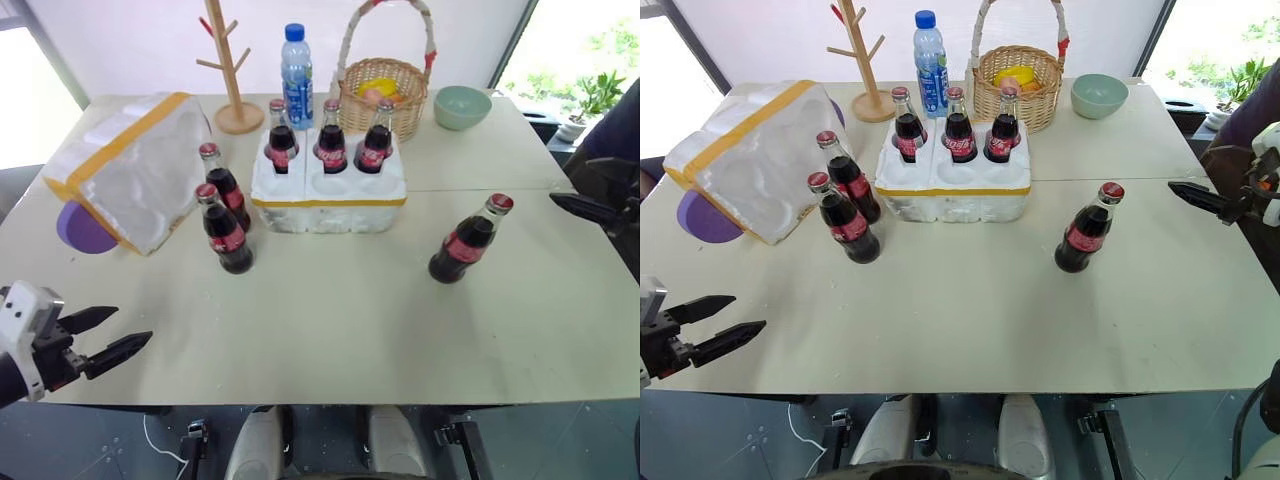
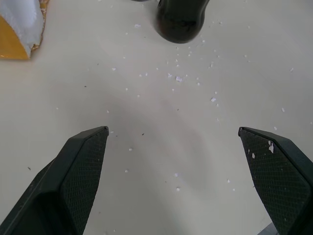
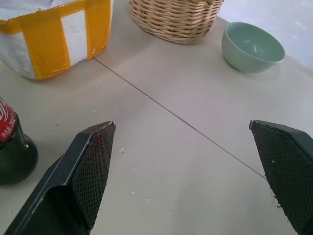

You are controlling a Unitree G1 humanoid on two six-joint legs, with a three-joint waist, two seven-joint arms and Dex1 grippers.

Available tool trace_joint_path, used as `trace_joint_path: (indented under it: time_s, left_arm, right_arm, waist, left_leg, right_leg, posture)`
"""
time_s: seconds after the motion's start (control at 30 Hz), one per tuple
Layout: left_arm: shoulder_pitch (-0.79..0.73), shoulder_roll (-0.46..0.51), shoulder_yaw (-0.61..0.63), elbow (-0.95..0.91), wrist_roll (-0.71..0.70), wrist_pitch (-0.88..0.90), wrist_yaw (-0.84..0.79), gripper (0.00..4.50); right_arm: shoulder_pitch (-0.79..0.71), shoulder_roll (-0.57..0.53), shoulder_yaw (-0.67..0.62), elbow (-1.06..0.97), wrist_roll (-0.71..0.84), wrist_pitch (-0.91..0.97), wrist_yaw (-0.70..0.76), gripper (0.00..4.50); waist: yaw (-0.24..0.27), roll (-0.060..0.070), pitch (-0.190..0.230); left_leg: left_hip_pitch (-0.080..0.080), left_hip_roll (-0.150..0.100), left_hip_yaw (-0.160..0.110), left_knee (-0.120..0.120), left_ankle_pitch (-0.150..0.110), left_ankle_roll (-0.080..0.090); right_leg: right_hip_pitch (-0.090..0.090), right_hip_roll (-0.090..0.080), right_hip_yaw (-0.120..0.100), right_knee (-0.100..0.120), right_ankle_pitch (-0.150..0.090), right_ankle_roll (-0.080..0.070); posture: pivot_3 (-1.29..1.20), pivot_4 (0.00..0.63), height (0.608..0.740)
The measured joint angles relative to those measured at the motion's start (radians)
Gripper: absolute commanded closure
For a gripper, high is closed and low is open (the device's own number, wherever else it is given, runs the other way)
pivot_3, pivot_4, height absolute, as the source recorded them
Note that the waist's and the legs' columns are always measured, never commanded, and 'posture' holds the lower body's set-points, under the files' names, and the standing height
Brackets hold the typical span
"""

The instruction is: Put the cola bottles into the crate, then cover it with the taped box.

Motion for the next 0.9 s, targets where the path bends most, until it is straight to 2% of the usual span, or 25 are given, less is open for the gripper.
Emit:
trace_joint_path:
  time_s: [0.43,0.63,0.77,0.9]
  left_arm:
    - [-0.039,-0.002,-0.007,0.002,0.004,-0.006,0.032,0.05]
    - [-0.115,-0.027,-0.035,0.0,-0.022,-0.001,0.065,0.05]
    - [-0.158,-0.055,-0.056,-0.015,-0.06,0.002,0.093,0.05]
    - [-0.197,-0.058,-0.103,-0.022,-0.081,0.007,0.117,0.05]
  right_arm:
    - [-0.009,0.0,0.0,0.008,0.001,0.012,-0.001,0.0]
    - [-0.014,0.0,0.004,-0.02,0.044,0.124,0.099,0.0]
    - [-0.102,-0.012,0.029,-0.087,0.077,0.23,0.191,0.0]
    - [-0.254,-0.034,0.084,-0.131,0.09,0.331,0.302,0.0]
  waist:
    - [0.0,0.0,0.0]
    - [0.001,0.001,0.0]
    - [-0.003,0.001,0.001]
    - [-0.001,0.002,0.001]
  left_leg:
    - [0.0,0.0,0.001,0.0,0.0,0.0]
    - [0.0,0.0,0.001,0.0,0.0,0.0]
    - [0.0,0.0,0.001,0.0,0.0,0.0]
    - [0.0,0.001,0.001,0.0,0.0,0.0]
  right_leg:
    - [0.0,0.0,0.001,0.0,0.0,0.0]
    - [0.0,0.0,0.001,0.0,0.0,0.0]
    - [-0.001,0.0,0.002,0.001,0.0,0.0]
    - [-0.002,0.001,0.002,0.001,0.0,0.0]
  posture:
    - [0.0,0.15,0.74]
    - [0.0,0.15,0.74]
    - [0.0,0.15,0.74]
    - [0.0,0.15,0.74]
